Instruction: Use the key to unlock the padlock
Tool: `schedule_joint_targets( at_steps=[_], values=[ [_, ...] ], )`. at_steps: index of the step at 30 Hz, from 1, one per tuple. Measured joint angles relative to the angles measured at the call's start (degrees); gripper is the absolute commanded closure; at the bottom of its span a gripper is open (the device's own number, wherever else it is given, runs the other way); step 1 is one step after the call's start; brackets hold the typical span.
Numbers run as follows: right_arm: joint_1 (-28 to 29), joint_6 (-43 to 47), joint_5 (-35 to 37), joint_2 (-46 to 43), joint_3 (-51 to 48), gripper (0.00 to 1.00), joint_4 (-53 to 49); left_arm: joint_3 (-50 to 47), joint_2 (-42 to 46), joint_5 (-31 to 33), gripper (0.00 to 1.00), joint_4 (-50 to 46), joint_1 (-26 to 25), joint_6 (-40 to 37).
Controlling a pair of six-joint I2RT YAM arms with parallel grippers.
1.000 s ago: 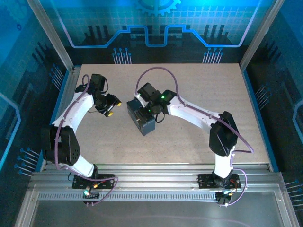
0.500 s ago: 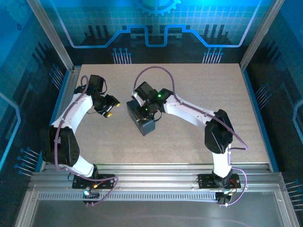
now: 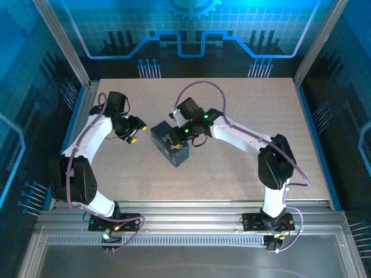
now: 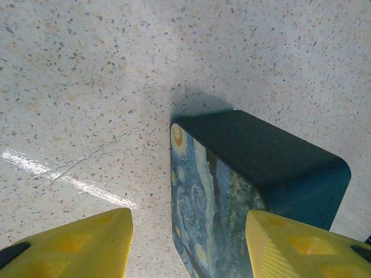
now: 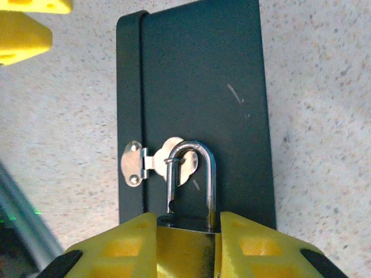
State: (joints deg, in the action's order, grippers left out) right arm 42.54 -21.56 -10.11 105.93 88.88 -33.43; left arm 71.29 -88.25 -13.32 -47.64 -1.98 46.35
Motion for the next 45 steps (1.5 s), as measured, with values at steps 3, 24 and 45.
schedule_joint_targets(
  at_steps=[3,24,45],
  values=[
    [-2.89,-3.28,-5.27,-1.49,-2.45,0.78,3.63,0.00,0.13,-0.50,0.46,0.04,-0.02,-0.02],
    [2.80,3.02,1.92,-3.87,4.37,0.41,-4.02,3.23,-0.52,-1.05,0.46,0.31,-3.30,-1.49],
    [5.07,7.58,14.49,2.99,6.60,0.65,-11.72,3.21,-0.52,-1.05,0.46,0.28,-3.06,-1.79]
  ],
)
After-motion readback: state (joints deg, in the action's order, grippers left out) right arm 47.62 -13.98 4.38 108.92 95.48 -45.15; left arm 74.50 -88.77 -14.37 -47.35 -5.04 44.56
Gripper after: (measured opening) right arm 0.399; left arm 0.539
